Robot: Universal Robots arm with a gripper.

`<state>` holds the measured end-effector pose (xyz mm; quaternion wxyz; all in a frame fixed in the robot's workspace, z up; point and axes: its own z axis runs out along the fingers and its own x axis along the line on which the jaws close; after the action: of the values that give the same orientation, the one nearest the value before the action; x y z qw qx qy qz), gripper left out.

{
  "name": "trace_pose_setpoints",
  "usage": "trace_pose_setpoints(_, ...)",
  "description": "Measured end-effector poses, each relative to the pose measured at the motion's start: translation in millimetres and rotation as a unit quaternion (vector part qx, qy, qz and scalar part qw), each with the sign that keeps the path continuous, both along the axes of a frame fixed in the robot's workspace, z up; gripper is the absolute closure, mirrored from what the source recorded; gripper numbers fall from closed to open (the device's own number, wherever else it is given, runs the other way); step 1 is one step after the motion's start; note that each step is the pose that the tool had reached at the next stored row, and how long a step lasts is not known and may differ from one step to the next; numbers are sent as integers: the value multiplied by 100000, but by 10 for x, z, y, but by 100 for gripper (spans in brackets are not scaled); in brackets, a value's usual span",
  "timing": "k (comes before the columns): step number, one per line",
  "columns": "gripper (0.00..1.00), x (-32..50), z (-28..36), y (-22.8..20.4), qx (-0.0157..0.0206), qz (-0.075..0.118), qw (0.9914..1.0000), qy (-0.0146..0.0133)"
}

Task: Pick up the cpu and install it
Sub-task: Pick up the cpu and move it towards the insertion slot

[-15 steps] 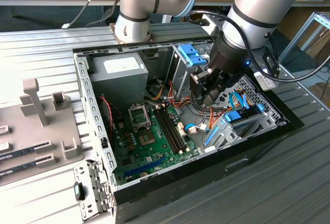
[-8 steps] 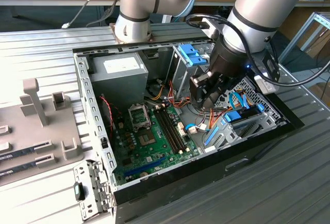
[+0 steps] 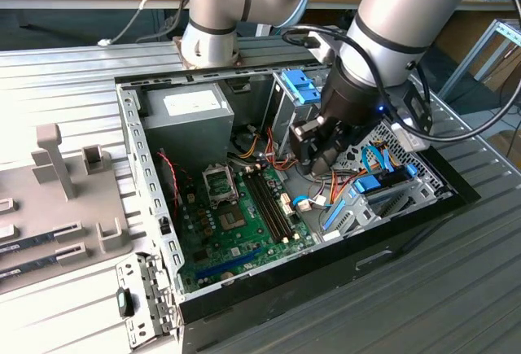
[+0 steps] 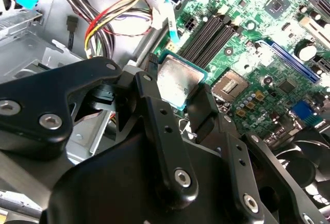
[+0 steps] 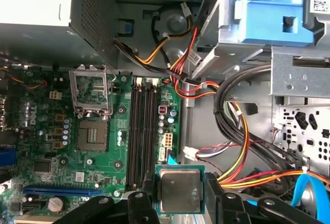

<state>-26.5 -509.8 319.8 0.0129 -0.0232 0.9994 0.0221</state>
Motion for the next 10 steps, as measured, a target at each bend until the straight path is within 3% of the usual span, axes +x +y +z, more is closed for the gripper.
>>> trace_pose_setpoints(3, 53, -56, -9, 2, -10, -4, 100000, 5)
trace_pose_setpoints(4, 53, -135, -17, 14, 1, -18, 100000, 2)
trace_pose_setpoints(5, 53, -326, -40, 60, -2, -113, 100000, 0)
trace_pose_setpoints(6, 53, -443, -107, 103, 2, -1029, 99995, 4)
trace_pose_setpoints(10, 53, -464, -122, 105, 1, -1395, 99990, 1)
